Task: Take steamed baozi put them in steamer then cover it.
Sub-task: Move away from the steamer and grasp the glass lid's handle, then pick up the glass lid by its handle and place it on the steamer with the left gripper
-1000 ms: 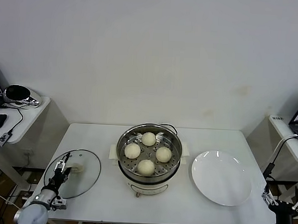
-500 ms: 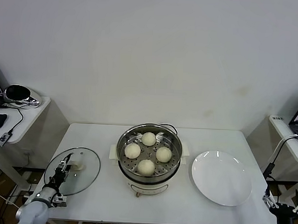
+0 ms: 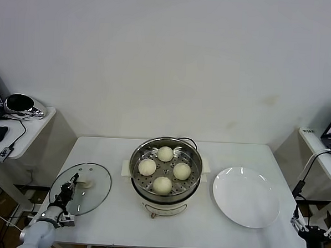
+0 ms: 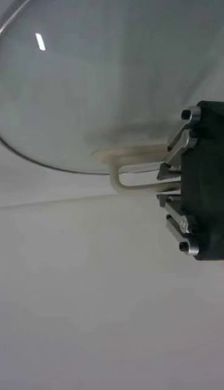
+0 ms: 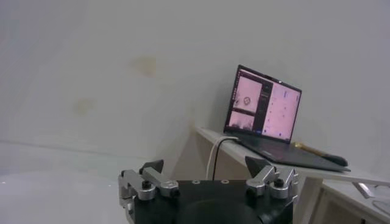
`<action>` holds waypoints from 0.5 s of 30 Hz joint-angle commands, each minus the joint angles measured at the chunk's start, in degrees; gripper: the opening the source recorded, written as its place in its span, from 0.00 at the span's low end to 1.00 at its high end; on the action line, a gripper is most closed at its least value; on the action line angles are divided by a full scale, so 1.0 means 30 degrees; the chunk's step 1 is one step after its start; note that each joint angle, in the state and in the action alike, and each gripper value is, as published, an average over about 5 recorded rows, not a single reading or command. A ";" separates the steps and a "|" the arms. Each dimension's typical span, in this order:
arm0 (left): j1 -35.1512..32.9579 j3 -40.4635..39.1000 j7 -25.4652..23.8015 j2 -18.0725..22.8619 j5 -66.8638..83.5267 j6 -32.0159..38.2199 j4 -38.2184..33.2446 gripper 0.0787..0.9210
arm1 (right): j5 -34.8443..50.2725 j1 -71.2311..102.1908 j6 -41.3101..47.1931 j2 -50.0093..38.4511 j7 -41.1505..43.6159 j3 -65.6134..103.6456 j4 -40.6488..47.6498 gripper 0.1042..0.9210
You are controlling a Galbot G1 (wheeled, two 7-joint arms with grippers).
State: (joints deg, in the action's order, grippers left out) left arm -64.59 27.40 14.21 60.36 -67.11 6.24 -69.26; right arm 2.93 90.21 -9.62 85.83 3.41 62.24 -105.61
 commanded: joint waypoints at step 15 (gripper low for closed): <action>-0.4452 0.2503 0.2141 0.0265 0.1990 -0.0765 -0.6657 0.08 | -0.0305 0.0174 -0.0155 0.0085 -0.0002 -0.0454 -0.0194 0.88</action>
State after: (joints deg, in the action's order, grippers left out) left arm -69.09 30.56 19.15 61.08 -63.66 5.30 -74.58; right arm 2.38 90.63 -10.01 86.01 3.41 61.79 -106.03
